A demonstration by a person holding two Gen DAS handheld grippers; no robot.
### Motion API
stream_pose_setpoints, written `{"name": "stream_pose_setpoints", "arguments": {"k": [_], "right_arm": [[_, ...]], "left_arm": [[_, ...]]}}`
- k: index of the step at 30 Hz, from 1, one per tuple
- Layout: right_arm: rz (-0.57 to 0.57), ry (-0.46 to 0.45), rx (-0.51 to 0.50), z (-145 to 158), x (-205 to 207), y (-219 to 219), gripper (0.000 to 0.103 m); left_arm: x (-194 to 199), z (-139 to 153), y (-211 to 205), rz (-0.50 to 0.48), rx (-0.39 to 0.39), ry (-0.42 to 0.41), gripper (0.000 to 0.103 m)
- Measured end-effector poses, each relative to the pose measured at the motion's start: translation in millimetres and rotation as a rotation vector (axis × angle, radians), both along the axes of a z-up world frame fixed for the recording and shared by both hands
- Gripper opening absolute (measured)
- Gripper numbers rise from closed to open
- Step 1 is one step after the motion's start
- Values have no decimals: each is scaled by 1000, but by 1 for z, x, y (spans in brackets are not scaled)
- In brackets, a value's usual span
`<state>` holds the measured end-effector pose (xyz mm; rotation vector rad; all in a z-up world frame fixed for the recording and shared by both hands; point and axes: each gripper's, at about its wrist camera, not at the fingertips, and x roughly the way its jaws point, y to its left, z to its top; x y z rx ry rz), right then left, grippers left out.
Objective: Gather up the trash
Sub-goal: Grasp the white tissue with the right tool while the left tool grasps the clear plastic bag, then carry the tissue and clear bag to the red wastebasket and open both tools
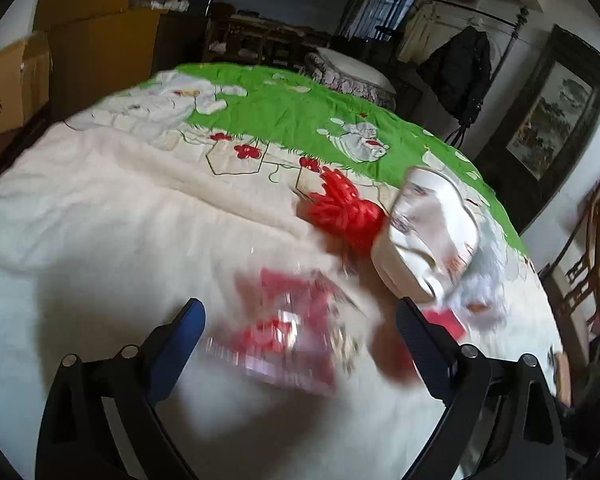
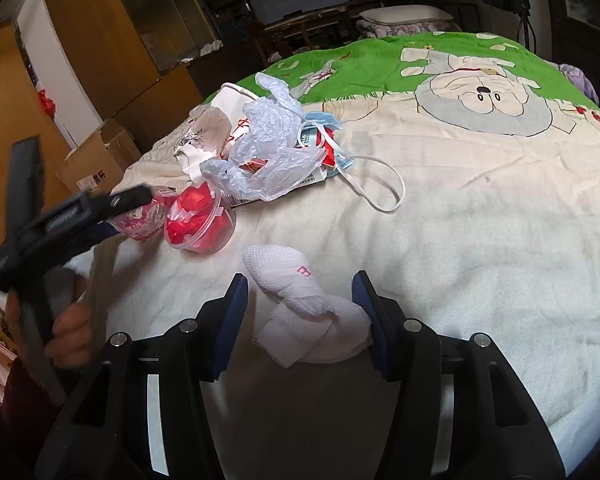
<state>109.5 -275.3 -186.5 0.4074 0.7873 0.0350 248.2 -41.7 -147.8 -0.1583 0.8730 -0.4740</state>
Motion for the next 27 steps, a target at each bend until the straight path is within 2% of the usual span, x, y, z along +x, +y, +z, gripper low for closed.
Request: {"name": "stream_pose_setpoints", "arguments": {"k": [1,2,3,4,5,7,10,14,17,22,27], "right_arm": [[0,-1,1,0,0,0,54],[0,-3,2,0,0,0,54],[1,-5,2,0,0,0,54],[2,-7,1,0,0,0,53],[4,-10,-4,1,0,1,53],[12,-17,-16,2,-1,3,40],[22,-36,-49,6,-4,9,34],[14,-78,-81,15,-11,14,32],[31,-94,-52,26,-15,19,31],[61,-193,-57,63,-34,33,31],[106,-287,-57,98,-58,50,31]], "left_arm": [[6,-4,-1,-3,-7,23,71],[10,-9,-2,-15,-12,47,60],[11,-12,-1,-22,-13,61,51],[9,-10,3,-13,-20,51,48],[7,-9,6,-11,-28,44,48],[0,-2,12,-4,-35,21,47],[-19,13,20,2,-22,-24,47],[-49,38,34,6,4,-86,47],[-70,62,48,17,15,-131,47],[-107,102,73,57,21,-221,47],[-140,129,96,84,15,-273,47]]}}
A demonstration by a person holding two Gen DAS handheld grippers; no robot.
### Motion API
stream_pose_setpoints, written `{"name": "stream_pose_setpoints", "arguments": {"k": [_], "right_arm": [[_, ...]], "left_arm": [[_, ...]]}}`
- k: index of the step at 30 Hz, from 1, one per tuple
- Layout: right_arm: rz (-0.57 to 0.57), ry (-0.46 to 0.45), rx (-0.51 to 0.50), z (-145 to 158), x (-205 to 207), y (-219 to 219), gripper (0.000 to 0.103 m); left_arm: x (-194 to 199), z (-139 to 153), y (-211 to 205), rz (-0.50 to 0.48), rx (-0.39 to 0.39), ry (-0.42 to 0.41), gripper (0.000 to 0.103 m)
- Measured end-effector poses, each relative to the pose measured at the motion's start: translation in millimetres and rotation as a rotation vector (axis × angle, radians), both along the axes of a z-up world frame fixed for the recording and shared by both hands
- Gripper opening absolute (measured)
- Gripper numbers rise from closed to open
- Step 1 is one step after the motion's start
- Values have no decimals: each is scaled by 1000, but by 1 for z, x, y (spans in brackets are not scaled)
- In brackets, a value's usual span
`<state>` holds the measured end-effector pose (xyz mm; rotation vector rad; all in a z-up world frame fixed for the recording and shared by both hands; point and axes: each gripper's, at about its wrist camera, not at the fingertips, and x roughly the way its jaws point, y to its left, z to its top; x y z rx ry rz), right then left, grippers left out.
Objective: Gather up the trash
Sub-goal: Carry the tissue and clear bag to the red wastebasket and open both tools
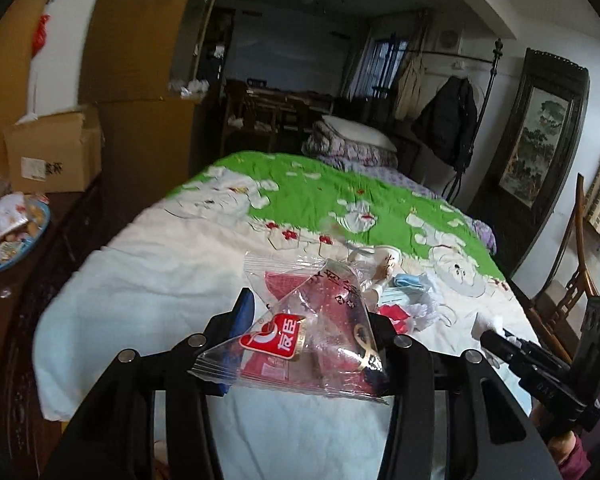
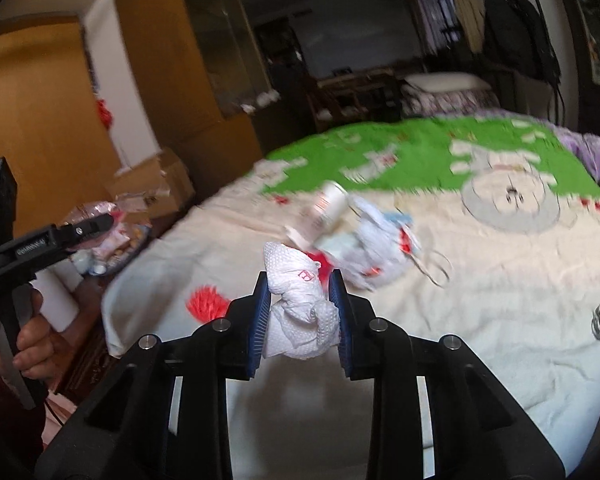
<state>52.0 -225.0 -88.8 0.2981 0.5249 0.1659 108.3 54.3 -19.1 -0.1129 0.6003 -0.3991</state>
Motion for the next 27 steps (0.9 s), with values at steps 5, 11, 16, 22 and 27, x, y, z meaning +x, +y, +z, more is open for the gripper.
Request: {"name": "stream_pose_setpoints", "arguments": {"k": [5,11,16,22,27], "right_arm": [[44,-51,-15,20,-18,20,31],[108,-79,-19,34,-35,43,31],[181,-66,-21,35,-38,72,31],[288,-20,-21,29,-31,120,31],[383,26,-46,22,-21,167,31]], "left_arm": [[-33,12,25,50,26,-30,47],[-65,8,70,137,47,-15,48],[-89,-18,117,246,107,62,48],[-104,-81,183,350,91,258,48],[-108,-126,210,379,90,371,73]]}}
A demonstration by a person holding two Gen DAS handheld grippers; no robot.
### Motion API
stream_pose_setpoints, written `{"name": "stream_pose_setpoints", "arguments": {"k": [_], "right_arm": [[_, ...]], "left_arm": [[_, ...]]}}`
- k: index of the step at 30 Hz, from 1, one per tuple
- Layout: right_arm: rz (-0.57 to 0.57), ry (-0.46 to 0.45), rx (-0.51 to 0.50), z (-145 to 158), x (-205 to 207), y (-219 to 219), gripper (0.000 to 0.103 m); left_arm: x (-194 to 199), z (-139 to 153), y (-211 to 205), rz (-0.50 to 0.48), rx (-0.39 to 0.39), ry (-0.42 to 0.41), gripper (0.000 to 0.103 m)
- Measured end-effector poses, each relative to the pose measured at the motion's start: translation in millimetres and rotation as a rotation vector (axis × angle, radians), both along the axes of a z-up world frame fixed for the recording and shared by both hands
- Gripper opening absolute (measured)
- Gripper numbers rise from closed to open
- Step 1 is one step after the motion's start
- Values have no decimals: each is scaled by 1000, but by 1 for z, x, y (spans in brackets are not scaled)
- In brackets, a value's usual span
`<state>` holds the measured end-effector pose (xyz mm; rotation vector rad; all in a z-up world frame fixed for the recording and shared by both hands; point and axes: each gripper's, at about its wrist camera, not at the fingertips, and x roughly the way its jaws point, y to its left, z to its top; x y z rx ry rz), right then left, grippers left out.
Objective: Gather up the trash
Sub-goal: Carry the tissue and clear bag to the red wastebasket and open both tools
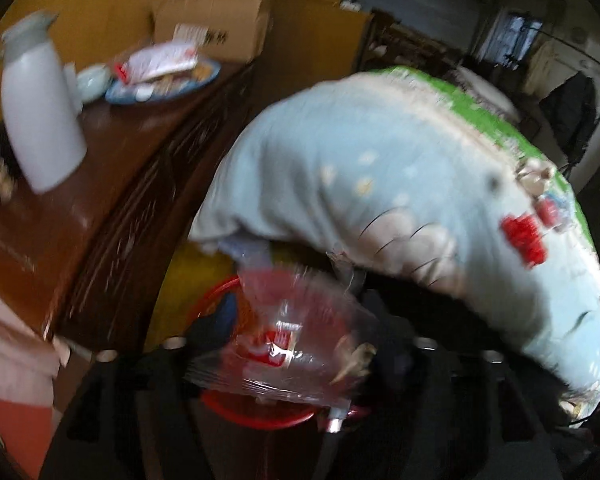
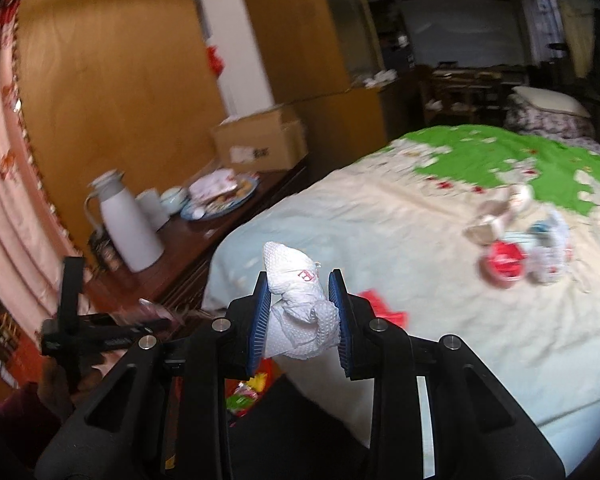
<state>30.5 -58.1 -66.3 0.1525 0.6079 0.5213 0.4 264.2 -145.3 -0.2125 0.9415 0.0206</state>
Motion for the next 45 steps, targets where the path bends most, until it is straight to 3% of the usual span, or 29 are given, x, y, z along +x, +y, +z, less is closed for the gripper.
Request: {"name": "stream_pose_setpoints", "arguments": {"k": [4,7,12,18,20,22,32,45], "right_arm": [[73,32,-32,-6,5,35,31],[133,69,-54,-14,10,60,31],[249,148,-101,-34,19,109,31],[378,203,-130,-48,30,171,34],[410,221,-126,-51,32,185,38],[419,230,-117,-53,36,192,49],[337,234,-79,-49,47,168,52],[159,104,5,-17,26,75,58]], "left_arm": [[2,-7,18,45,-15,-10,91],[1,-4,32,106,-17,-36,95],[-2,-7,63,223,-37,-45,97],[-4,-21,100,302,-122,-26,97],[-5,-24,108,314,-139,-23,97],[-7,-25,114,324,-146,-25,97],[-5,-21,100,284,-88,-34,97],[-7,37,23,133,45,-143,97]]}}
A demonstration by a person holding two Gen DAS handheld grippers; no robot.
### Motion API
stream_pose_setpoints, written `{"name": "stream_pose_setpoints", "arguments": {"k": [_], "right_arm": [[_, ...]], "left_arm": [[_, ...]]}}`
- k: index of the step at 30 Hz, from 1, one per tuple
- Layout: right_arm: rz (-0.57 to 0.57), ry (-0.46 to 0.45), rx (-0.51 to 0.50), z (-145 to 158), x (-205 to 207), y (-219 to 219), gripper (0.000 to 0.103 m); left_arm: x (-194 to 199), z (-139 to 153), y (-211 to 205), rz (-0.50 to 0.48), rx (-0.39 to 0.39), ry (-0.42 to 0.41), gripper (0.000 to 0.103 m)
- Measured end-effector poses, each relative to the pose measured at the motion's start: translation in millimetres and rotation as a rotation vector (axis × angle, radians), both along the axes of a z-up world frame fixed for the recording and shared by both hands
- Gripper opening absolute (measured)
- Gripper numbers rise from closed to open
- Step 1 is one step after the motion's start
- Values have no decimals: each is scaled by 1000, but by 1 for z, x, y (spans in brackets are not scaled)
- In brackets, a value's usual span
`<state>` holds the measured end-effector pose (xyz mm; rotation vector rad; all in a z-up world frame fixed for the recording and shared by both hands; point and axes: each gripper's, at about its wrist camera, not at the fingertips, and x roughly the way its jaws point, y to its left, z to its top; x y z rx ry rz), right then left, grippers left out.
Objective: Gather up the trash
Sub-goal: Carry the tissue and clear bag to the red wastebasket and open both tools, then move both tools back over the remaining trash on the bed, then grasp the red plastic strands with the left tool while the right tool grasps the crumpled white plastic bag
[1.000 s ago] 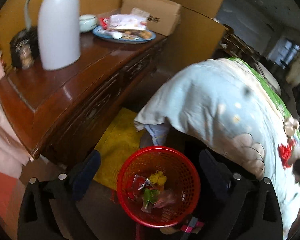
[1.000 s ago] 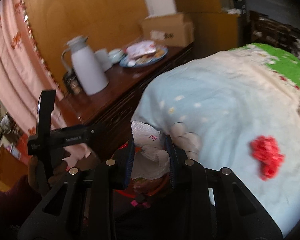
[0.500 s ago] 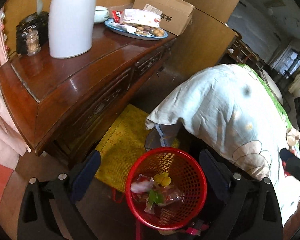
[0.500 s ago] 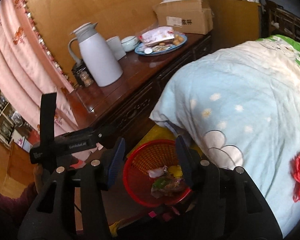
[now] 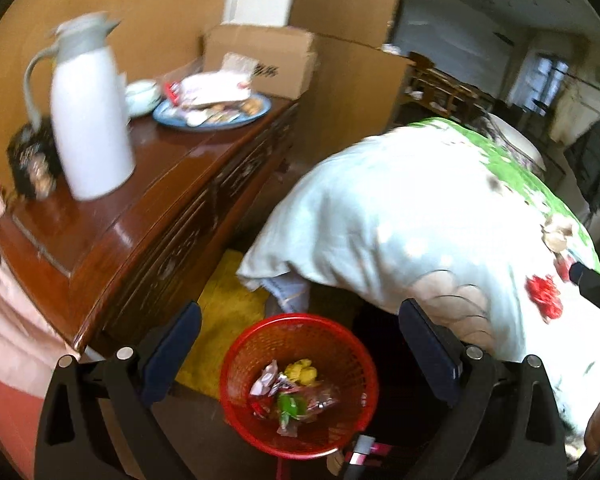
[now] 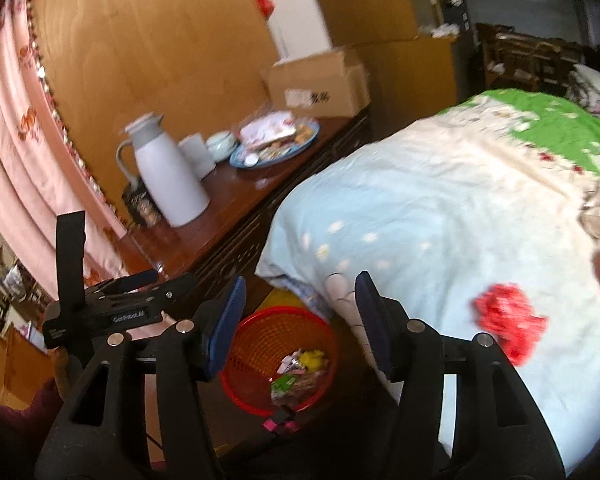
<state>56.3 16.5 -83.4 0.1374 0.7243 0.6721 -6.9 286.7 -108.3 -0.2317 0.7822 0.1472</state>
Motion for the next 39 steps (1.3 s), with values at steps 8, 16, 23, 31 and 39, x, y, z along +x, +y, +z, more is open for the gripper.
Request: {"name": "stream_pose_setpoints", "arguments": {"k": [8,16,23,31,39], "right_arm": [[-146,-79,36,9,-19,-82,64],[-373,-81,6,-3,-7,-178,71],[-619,-2,-33,-38,18,-256,71],[-747,61,-76,-76,34,-293,71],[-739,47,-64,-86,33,-292,72]], "left_arm": [[2,33,-88,-138,152,-65,97],[34,35,-188,-318,209,-71,97],[75,14,-258,-476,201,-28,97],[114,-18,-304,-587,169,43,97],[134,-52,-304,-596,177,107,97]]}}
